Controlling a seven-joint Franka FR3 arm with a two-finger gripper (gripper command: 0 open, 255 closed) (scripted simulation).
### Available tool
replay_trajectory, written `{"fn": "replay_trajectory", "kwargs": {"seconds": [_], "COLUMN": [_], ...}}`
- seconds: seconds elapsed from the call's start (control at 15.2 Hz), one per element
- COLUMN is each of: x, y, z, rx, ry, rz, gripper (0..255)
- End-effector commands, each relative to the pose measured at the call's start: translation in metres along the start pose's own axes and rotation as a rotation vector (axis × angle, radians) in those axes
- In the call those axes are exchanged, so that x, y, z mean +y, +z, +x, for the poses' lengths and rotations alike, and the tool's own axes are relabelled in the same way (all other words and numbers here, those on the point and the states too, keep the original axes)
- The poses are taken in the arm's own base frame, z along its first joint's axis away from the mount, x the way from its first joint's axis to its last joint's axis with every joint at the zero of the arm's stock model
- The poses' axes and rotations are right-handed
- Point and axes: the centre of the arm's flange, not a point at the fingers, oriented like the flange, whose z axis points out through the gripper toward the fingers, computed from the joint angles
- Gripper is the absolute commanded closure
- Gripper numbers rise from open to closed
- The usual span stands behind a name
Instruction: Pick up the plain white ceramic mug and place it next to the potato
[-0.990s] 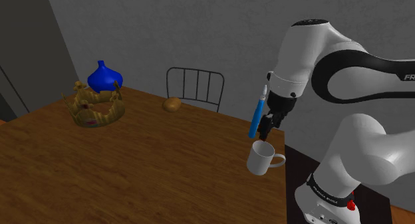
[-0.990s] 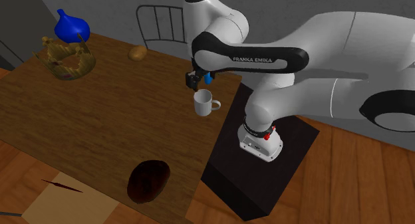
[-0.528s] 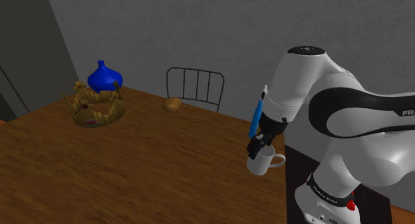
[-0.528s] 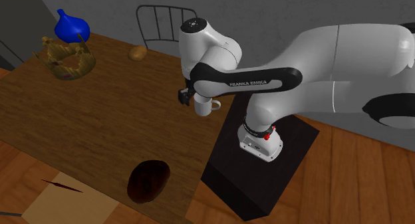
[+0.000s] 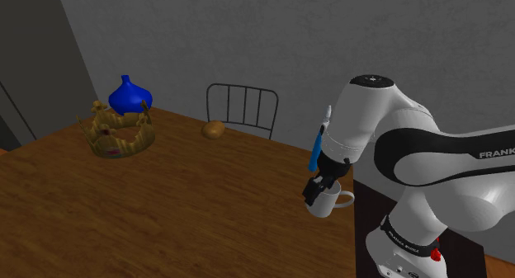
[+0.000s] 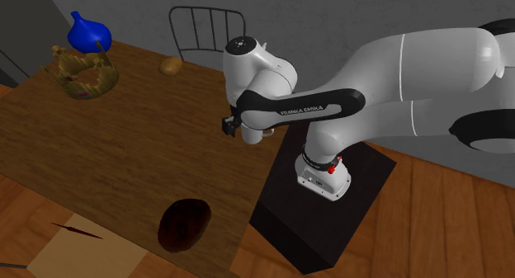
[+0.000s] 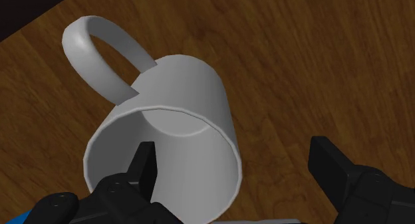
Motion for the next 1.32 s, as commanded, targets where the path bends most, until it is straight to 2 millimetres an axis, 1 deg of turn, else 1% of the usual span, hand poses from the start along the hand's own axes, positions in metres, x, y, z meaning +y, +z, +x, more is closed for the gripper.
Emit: {"fn": "replay_trajectory", "kwargs": {"seconds": [0.0,0.26,0.33,0.92,1.25], "x": [0.0,0.0,0.0,0.0,0.0], "y": [0.001,0.001,0.001,0.001,-0.026], "z": [0.0,0.0,0.0,0.0,0.002], "rx": [0.0,0.0,0.0,0.0,0.0], "ry": [0.0,0.0,0.0,0.0,0.0], "rz": [0.0,0.0,0.0,0.0,0.0], "gripper": [0,0,255,255,255]}}
